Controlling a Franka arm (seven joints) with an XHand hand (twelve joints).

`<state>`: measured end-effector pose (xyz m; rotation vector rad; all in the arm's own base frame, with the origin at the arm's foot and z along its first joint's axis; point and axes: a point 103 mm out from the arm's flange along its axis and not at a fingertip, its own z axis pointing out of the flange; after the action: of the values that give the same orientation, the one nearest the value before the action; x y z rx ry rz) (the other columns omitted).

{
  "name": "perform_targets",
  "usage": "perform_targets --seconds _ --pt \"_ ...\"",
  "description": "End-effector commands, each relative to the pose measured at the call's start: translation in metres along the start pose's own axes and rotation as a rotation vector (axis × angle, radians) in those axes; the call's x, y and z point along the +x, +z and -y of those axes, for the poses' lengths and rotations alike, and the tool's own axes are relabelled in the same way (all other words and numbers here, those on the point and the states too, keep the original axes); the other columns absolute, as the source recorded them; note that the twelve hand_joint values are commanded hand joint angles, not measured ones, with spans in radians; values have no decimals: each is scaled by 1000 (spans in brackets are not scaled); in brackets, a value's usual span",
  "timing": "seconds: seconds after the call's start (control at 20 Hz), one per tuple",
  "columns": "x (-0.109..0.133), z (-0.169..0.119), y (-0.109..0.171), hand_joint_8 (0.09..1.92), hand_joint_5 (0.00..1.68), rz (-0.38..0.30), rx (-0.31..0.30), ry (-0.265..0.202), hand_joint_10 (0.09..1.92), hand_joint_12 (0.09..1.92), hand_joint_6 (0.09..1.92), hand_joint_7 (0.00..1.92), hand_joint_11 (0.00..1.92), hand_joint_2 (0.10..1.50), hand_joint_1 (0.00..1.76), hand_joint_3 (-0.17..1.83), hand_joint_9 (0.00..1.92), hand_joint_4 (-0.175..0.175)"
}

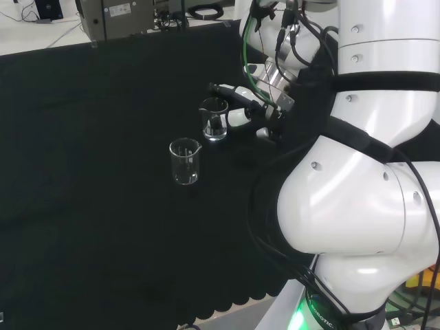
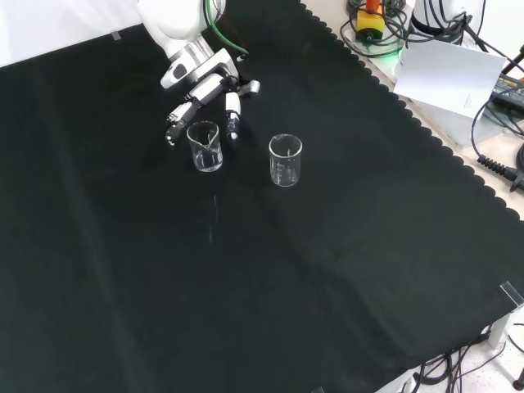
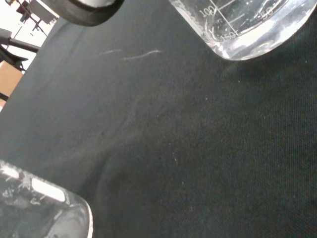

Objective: Pick up the beaker on the right.

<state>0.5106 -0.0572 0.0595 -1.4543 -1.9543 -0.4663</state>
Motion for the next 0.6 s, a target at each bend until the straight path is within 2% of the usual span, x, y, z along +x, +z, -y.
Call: perform_targets --seconds 0.05,0.2,0.3,0.6 --pt "-2 -3 3 606 342 -42 -43 2 614 1281 87 198 0 848 905 -175 307 13" --pt "-1 -6 4 644 416 -62 -45 -3 612 1326 100 255 0 861 954 -175 367 11" --pt "2 -14 11 656 432 -19 3 80 610 1338 108 268 0 863 965 -175 384 9" --pt "3 -18 18 673 444 -87 -14 29 606 1349 120 279 0 865 971 -175 404 8"
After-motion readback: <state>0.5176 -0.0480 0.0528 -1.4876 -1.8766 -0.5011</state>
